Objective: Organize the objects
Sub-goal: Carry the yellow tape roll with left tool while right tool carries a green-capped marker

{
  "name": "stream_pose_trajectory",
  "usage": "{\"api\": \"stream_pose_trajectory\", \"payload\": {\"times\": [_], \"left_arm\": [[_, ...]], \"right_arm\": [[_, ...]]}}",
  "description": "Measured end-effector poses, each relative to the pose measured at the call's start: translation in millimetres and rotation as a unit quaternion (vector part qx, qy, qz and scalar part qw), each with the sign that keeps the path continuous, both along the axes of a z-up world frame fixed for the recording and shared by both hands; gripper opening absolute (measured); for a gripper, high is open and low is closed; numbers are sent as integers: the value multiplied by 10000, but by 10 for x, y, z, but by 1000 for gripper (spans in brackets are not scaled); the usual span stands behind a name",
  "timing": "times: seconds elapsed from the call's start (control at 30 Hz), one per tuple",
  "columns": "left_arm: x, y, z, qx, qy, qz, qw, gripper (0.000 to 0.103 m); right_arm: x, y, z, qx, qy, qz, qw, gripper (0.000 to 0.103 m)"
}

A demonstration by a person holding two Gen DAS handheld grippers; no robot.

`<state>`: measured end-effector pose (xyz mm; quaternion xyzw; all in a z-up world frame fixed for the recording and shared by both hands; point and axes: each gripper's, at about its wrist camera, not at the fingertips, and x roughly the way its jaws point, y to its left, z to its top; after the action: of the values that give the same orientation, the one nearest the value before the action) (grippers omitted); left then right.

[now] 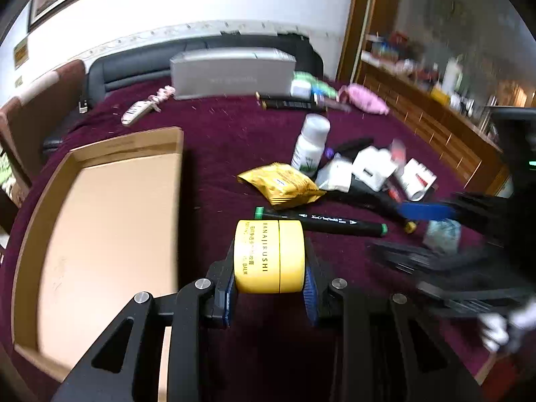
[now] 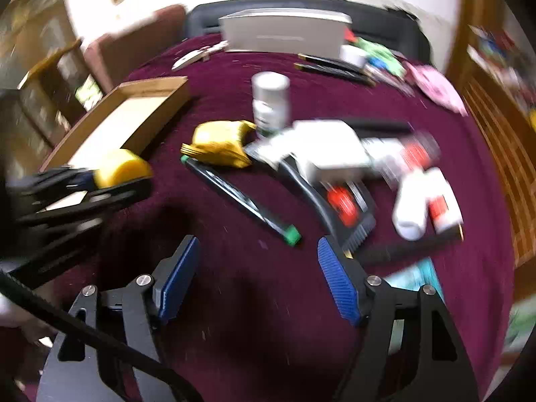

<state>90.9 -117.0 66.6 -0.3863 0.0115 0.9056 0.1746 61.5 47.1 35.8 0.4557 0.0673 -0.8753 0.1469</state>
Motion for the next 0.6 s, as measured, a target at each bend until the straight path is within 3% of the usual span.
{"api": "stream_pose_trajectory", "payload": {"times": [0.13,0.27,0.3,0.37,0.43,0.53,0.6], "left_arm": [[120,-315,193,138,133,144,9997,28],[177,-564,252,158,222,319,9991,28],[162,-619,250,178,217,378,9989,28],[131,-717,238,249,193,466,9984,28],[140,-828,221,379,185,546,9976,28],[205,-910,212,540,222,635,9963,28],[224,-967,228,656,192,653,9955,28]], "right_arm": [[-315,-386,-123,585,-38,504,9970,67],[-539,-551,-371,809,-428,616,9939,47],[-557,-536,-355,617,-393,600,9955,43],[-589,-510,-344,384,-627,502,9960,23],[-509,-499,-336,299,-724,484,9958,13],[-349,-450,-284,58,-816,410,9958,13],[-201,-350,-142,-412,-897,307,9946,13]]}}
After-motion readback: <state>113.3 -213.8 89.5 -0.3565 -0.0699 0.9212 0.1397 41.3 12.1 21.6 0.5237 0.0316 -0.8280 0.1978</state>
